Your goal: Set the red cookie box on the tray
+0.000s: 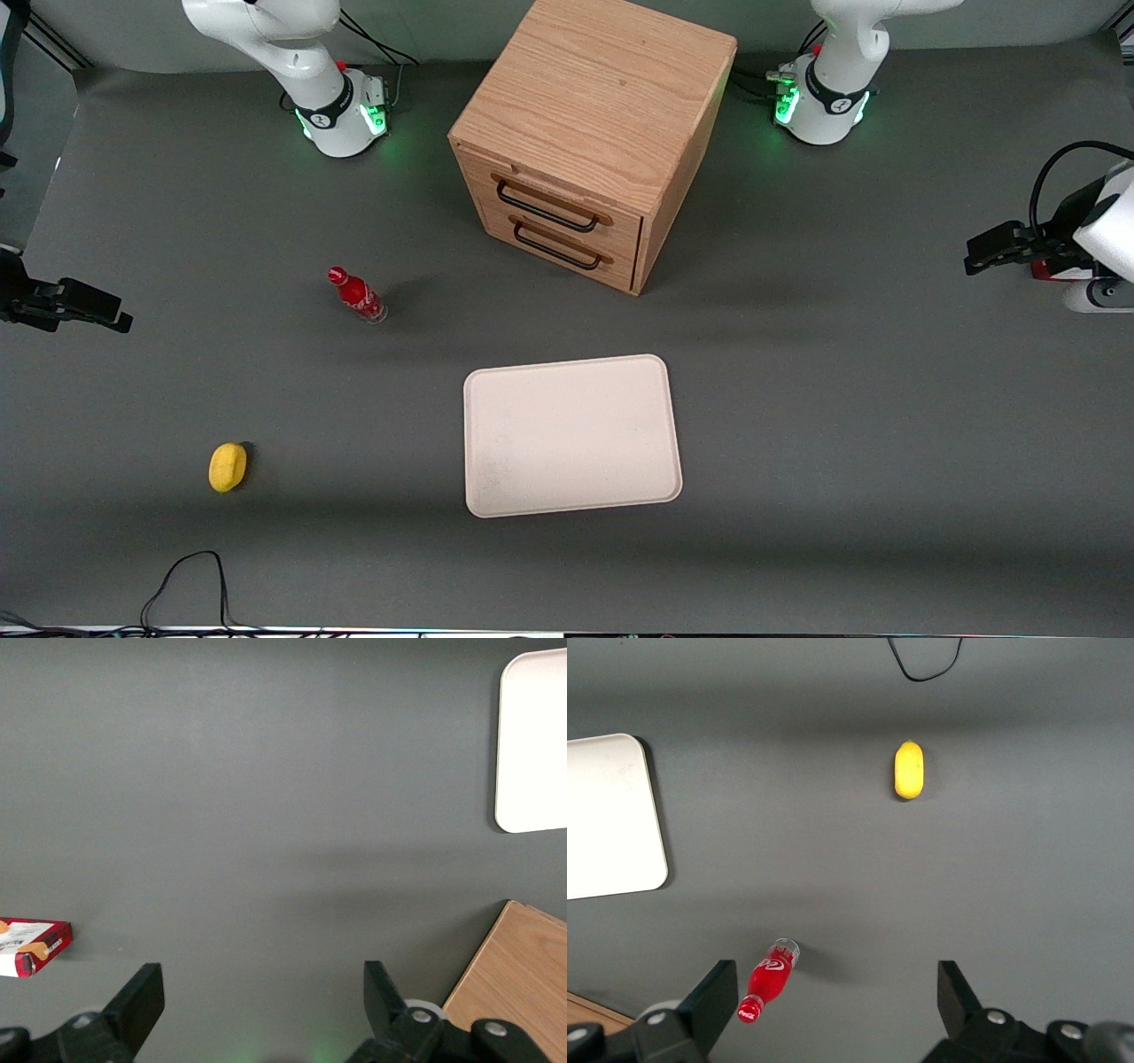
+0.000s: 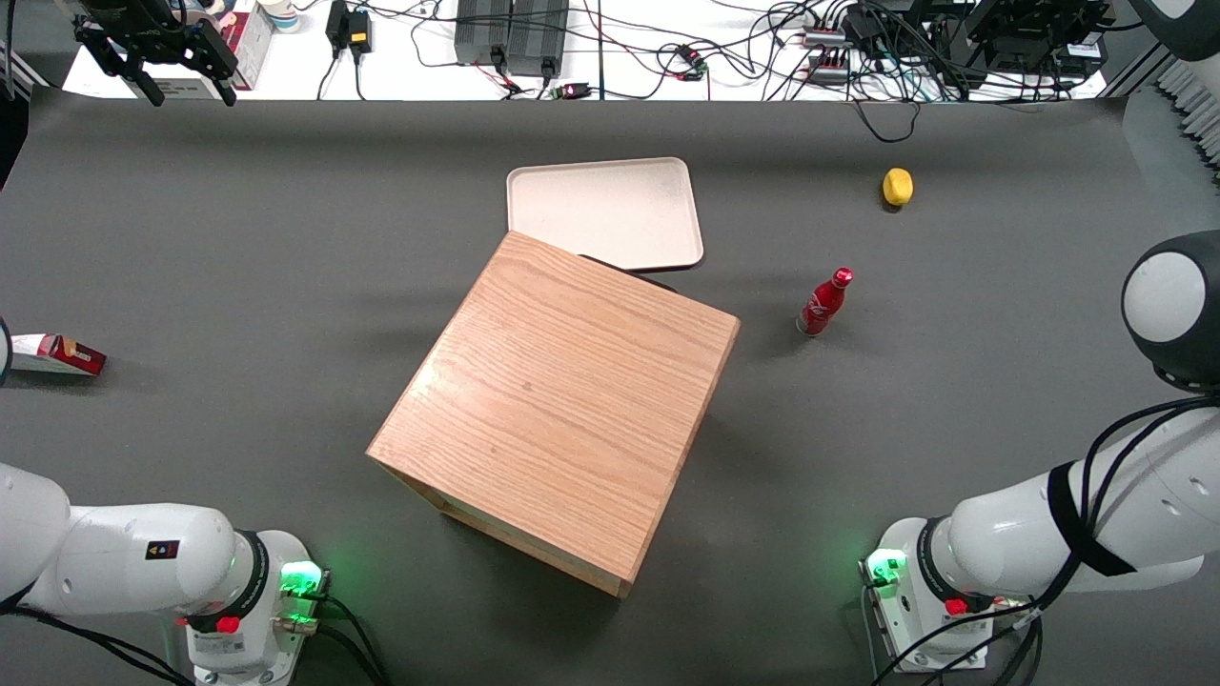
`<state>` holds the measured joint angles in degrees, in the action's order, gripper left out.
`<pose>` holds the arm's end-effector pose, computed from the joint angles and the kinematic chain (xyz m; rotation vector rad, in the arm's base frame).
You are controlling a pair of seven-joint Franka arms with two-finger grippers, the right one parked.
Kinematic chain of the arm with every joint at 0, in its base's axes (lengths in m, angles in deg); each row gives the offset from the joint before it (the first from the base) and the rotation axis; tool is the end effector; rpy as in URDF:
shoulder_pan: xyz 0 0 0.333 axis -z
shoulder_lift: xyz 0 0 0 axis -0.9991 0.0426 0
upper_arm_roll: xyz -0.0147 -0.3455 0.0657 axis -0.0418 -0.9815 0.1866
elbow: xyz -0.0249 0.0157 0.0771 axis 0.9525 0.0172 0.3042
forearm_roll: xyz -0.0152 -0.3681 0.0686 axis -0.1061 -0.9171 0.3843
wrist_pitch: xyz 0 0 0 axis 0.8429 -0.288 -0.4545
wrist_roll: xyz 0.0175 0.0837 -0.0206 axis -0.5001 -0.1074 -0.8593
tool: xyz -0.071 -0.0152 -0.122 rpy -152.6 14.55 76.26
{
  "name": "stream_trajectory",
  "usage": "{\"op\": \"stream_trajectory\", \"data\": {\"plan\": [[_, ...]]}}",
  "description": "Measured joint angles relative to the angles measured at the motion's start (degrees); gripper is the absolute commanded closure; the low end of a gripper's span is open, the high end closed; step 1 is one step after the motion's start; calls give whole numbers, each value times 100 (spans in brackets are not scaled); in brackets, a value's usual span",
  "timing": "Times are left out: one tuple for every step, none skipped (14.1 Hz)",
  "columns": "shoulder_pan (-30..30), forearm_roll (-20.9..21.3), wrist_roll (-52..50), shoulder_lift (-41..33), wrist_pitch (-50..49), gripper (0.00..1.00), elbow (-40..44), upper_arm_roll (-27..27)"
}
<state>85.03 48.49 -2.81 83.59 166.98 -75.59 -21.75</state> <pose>0.5524 -0.0107 0.5955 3.1307 -0.0139 -0.1409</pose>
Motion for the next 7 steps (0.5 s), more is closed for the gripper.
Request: {"op": "stream_trajectory", "data": {"plan": [[0,0,6,0,-10,0,0,0],[0,0,12,0,-33,0,0,1],[0,0,19,0,-45,0,0,4],[0,1,20,0,-47,0,3,11],[-3,5,19,0,-47,0,5,26],[-11,22,17,0,-48,0,4,51],[-40,71,13,0,-54,0,5,82]]}}
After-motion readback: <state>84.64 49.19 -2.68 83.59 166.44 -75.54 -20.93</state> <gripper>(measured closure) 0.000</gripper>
